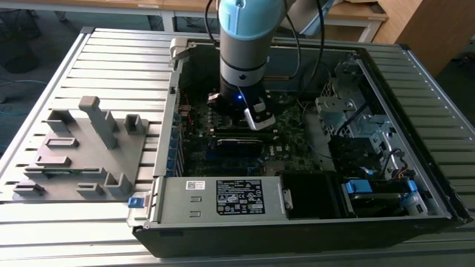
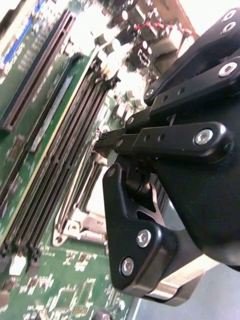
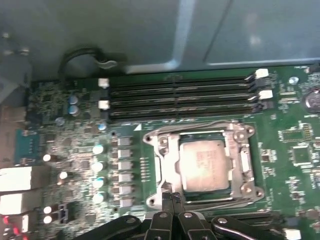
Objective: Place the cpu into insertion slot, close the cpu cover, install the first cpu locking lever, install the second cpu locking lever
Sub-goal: 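Install the second cpu locking lever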
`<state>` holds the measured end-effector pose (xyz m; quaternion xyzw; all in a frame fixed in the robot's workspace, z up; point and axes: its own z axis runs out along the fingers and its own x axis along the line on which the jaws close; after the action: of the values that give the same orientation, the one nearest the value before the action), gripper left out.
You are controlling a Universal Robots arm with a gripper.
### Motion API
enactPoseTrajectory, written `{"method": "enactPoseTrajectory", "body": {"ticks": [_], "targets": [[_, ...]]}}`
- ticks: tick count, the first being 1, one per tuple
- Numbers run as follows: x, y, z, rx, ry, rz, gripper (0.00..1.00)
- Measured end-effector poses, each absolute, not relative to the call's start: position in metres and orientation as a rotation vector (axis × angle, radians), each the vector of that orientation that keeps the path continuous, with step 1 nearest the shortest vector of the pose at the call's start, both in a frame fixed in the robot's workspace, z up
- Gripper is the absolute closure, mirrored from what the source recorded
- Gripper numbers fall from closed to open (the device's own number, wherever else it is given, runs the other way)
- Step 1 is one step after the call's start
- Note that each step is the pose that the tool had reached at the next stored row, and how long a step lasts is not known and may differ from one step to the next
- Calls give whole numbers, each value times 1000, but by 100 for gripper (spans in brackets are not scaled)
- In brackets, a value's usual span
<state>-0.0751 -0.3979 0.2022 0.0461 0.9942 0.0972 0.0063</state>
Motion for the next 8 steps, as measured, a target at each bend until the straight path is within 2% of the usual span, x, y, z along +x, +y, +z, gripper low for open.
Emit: {"method": "enactPoseTrajectory", "body": {"ticks": [8], "targets": [[-70, -384, 202, 144, 3112, 294, 90]]}}
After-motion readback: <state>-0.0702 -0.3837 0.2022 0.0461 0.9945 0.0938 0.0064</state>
